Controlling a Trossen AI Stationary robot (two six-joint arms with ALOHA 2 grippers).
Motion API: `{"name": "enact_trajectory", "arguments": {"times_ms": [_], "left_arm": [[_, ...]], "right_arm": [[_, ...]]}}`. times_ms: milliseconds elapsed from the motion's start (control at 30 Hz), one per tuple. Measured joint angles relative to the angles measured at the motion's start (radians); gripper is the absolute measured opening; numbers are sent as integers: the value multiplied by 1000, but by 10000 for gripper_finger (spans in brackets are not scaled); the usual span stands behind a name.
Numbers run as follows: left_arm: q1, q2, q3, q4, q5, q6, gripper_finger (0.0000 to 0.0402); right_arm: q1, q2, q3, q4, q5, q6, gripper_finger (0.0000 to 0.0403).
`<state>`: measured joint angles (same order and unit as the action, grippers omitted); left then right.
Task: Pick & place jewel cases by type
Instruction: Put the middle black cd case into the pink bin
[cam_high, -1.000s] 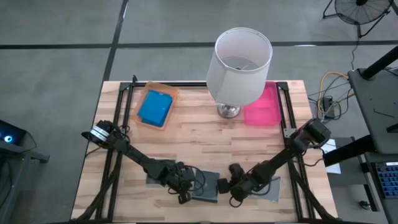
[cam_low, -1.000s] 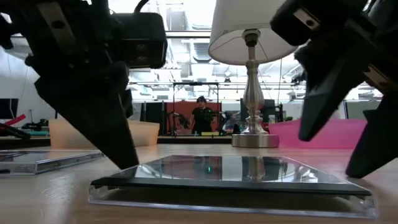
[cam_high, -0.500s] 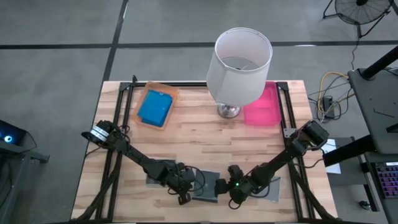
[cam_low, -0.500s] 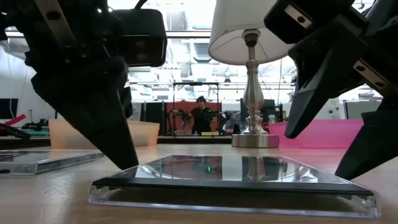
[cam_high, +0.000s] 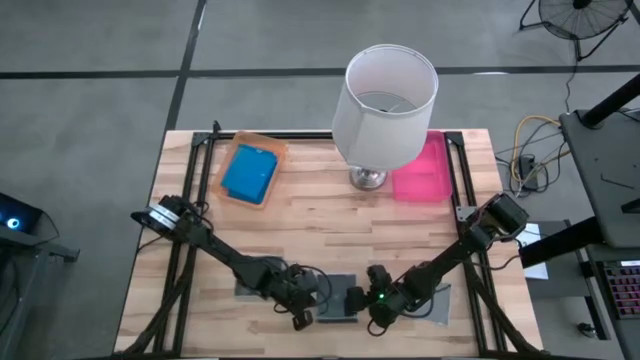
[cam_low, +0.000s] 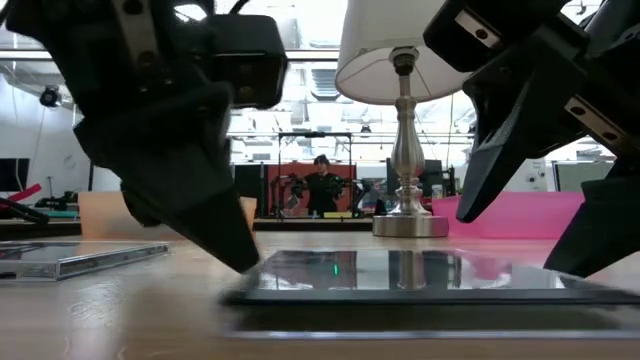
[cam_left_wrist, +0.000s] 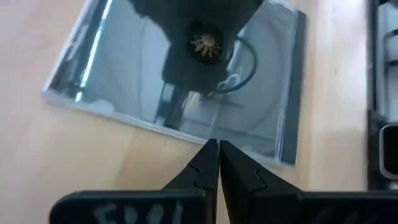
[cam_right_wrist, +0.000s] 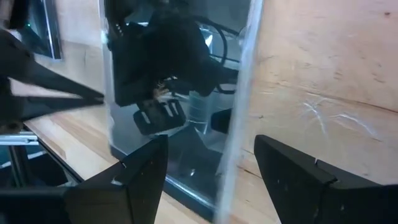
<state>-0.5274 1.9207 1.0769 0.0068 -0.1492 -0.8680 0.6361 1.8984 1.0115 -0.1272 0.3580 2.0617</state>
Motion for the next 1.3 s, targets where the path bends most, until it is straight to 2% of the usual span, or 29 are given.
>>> {"name": "enact_trajectory", "arguments": {"times_ms": [567,1067,1300], "left_arm": [[0,73,74,-1,30,5,0],[5,75,69,0,35,15,0],[6,74,70,-54,47,11,0]], "right_arm": [[-1,1,-3,0,33,4,224],[-1,3,-6,41,65,-3,222],[-1,4,-6,57,60,-24,221]]}}
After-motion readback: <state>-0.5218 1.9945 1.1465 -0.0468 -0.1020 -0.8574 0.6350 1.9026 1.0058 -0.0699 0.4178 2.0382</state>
